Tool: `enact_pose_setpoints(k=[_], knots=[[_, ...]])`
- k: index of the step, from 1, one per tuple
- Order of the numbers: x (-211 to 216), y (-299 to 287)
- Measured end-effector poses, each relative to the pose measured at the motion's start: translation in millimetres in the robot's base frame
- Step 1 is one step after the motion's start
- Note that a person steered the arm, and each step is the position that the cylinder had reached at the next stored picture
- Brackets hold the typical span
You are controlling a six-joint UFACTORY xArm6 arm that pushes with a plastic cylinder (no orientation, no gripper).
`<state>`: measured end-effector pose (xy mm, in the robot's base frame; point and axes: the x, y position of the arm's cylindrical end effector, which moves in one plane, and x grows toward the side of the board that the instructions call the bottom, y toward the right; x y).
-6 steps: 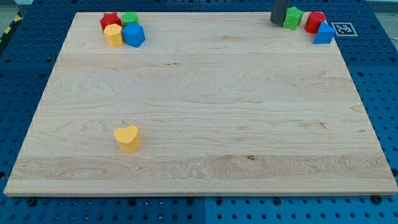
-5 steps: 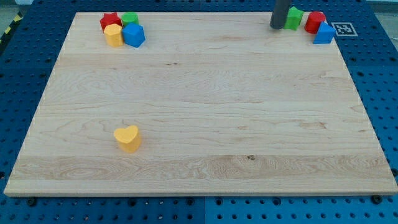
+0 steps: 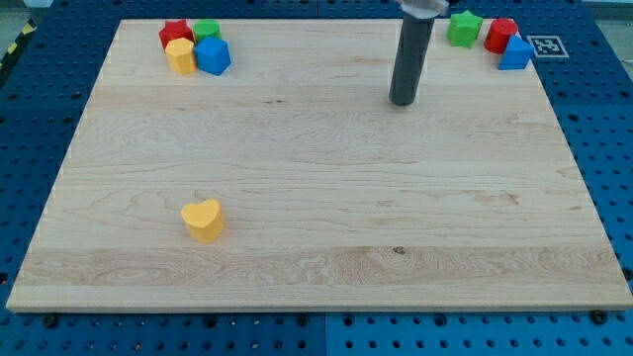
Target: Push the arm towards the bottom center
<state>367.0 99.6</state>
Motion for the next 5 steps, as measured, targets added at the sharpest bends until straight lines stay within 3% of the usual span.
enact_pose_setpoints(k=[5], knots=[[4.6,-3.0]])
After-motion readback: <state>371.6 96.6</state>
